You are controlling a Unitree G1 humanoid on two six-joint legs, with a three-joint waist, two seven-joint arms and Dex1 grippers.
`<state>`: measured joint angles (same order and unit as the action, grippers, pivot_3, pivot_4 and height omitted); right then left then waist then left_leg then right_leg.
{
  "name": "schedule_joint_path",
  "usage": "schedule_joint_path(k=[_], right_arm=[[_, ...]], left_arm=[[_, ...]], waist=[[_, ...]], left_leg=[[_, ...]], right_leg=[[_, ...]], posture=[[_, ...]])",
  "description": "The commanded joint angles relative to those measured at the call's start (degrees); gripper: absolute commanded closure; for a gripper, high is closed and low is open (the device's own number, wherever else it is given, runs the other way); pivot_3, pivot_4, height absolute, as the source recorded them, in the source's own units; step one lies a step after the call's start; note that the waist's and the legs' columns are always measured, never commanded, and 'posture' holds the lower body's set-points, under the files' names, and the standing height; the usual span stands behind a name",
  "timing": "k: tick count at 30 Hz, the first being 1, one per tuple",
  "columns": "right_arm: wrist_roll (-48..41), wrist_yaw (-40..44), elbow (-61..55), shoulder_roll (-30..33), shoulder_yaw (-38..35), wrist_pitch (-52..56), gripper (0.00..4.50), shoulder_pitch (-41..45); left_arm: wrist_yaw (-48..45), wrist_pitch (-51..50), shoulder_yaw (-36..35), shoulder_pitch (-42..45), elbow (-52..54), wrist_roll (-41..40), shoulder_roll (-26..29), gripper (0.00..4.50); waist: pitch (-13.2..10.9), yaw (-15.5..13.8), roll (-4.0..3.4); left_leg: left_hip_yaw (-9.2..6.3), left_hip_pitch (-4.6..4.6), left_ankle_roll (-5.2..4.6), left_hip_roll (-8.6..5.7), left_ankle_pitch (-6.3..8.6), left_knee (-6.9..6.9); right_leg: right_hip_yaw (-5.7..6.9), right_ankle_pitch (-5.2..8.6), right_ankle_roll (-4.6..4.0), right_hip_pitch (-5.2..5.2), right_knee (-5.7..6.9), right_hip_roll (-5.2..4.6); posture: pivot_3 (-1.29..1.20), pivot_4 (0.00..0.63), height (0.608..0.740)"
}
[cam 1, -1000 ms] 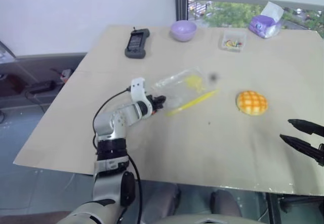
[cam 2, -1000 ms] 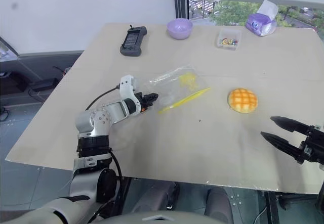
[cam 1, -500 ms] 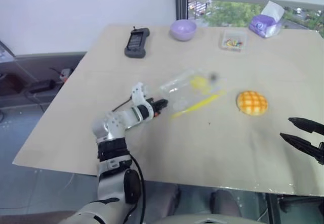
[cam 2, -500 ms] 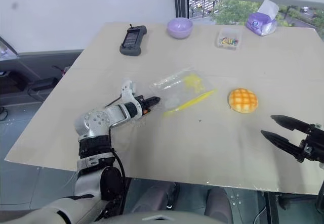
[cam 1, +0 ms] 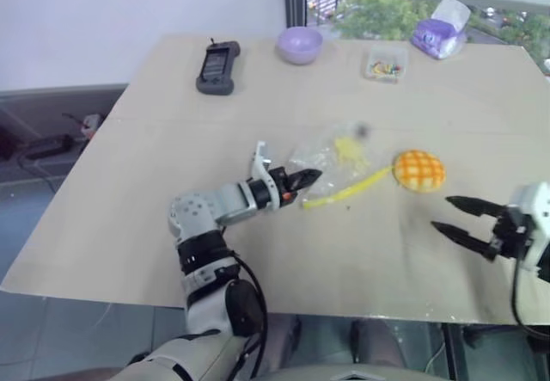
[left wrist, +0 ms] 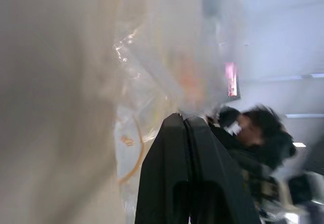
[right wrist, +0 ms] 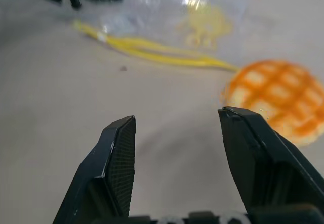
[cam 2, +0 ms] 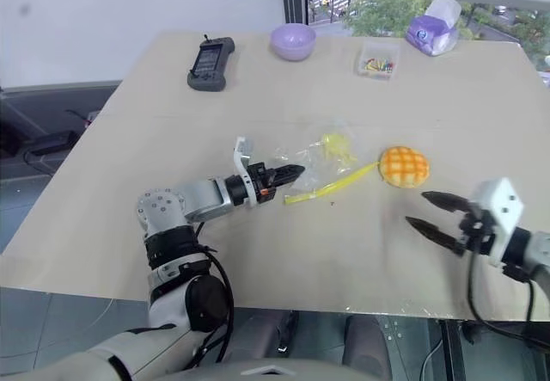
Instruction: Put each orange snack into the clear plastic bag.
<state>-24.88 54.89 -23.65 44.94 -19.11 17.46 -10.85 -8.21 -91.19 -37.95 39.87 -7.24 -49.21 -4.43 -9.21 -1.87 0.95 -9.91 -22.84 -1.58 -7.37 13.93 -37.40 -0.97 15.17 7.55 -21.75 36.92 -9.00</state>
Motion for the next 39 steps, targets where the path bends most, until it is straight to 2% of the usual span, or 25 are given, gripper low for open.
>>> schedule_joint_path(k=[1, 4, 8, 14, 22, 28, 30, 31, 35, 39], right_arm=[[2.30, -2.17, -0.89, -1.02, 2.47, -2.43, 1.67, 2.12], [7.80, -5.66, 0.41, -1.28, 6.38, -3.05, 1.67, 4.65], [20.01, -13.99, 5.96, -4.02, 13.39, -8.92, 1.67, 10.85], [31.03, -19.04, 16.08, -7.05, 22.60, -16.28, 1.67, 18.96], [35.54, -25.55, 26.93, -15.56, 27.39, -19.73, 1.67, 30.23], [36.54, -27.50, 33.51, -17.72, 28.00, -22.48, 1.67, 34.74], [36.09, -27.07, 33.95, -17.85, 28.01, -23.09, 2.31, 34.77], [35.96, -26.75, 34.13, -17.84, 28.00, -23.38, 2.49, 34.66], [35.43, -25.99, 33.58, -17.70, 27.49, -23.87, 4.33, 34.20], [34.96, -25.76, 32.58, -17.99, 27.29, -23.26, 4.42, 34.73]], left_arm=[[0.82, -1.31, -1.74, 1.04, 1.42, -3.30, 0.32, 4.45], [1.04, -1.31, -2.92, 1.95, 1.10, -7.34, 0.80, 4.45], [1.92, -1.31, -4.12, 2.95, 0.77, -13.49, 0.92, 4.45], [5.56, -1.31, -3.67, 2.51, 0.42, -18.96, 0.93, 4.45], [9.51, -1.20, -3.75, 2.26, 0.01, -22.64, 0.05, 4.45], [11.41, -0.29, -2.75, 1.67, -0.39, -24.90, 0.51, 4.45], [11.95, 0.17, -2.36, 1.42, -0.49, -25.51, 0.78, 4.50], [12.20, 0.40, -2.20, 1.30, -0.51, -25.83, 0.89, 4.50], [13.20, 1.89, -1.28, 0.52, -0.22, -27.36, 1.78, 4.50], [11.35, 6.61, 2.72, -1.78, 4.99, -24.53, 3.79, 4.50]], waist=[[-0.01, 0.14, 0.01], [-0.04, 0.46, 0.05], [-0.04, 0.99, 0.07], [-0.04, 1.22, 0.06], [-0.06, 1.53, 0.10], [-0.06, 1.77, 0.08], [-0.06, 1.96, 0.08], [-0.06, 2.09, 0.08], [-0.05, 2.55, 0.07], [-0.05, 2.80, 0.06]], left_leg=[[0.00, 0.00, 0.00, 0.00, 0.00, 0.00], [0.00, 0.00, 0.00, 0.01, 0.00, -0.01], [-0.02, 0.02, 0.01, 0.01, -0.01, -0.02], [0.02, 0.01, 0.03, 0.00, -0.02, -0.02], [0.05, 0.08, 0.07, 0.01, -0.05, -0.04], [0.02, 0.03, 0.12, 0.02, -0.08, -0.03], [0.03, 0.02, 0.12, 0.02, -0.08, -0.02], [0.03, 0.02, 0.12, 0.02, -0.08, -0.02], [0.03, 0.03, 0.13, 0.02, -0.09, -0.03], [0.05, 0.05, 0.15, 0.03, -0.10, -0.03]], right_leg=[[0.00, 0.00, 0.00, 0.00, 0.00, 0.00], [0.00, 0.00, 0.00, 0.01, 0.00, 0.00], [0.00, 0.00, 0.00, 0.00, 0.04, 0.01], [-0.08, -0.01, -0.02, -0.08, 0.07, 0.01], [-0.15, -0.02, -0.04, -0.07, 0.13, 0.05], [-0.15, -0.02, -0.06, -0.14, 0.16, 0.08], [-0.15, -0.02, -0.06, -0.14, 0.14, 0.07], [-0.16, -0.02, -0.06, -0.14, 0.14, 0.07], [-0.16, -0.02, -0.06, -0.14, 0.17, 0.07], [-0.19, -0.02, -0.06, -0.17, 0.22, 0.09]], posture=[[0.00, 0.150, 0.740], [0.00, 0.150, 0.740], [0.00, 0.150, 0.740], [0.00, 0.150, 0.740], [0.00, 0.150, 0.740], [0.00, 0.150, 0.740], [0.00, 0.150, 0.740], [0.00, 0.150, 0.740], [0.00, 0.150, 0.740], [0.00, 0.150, 0.740]])
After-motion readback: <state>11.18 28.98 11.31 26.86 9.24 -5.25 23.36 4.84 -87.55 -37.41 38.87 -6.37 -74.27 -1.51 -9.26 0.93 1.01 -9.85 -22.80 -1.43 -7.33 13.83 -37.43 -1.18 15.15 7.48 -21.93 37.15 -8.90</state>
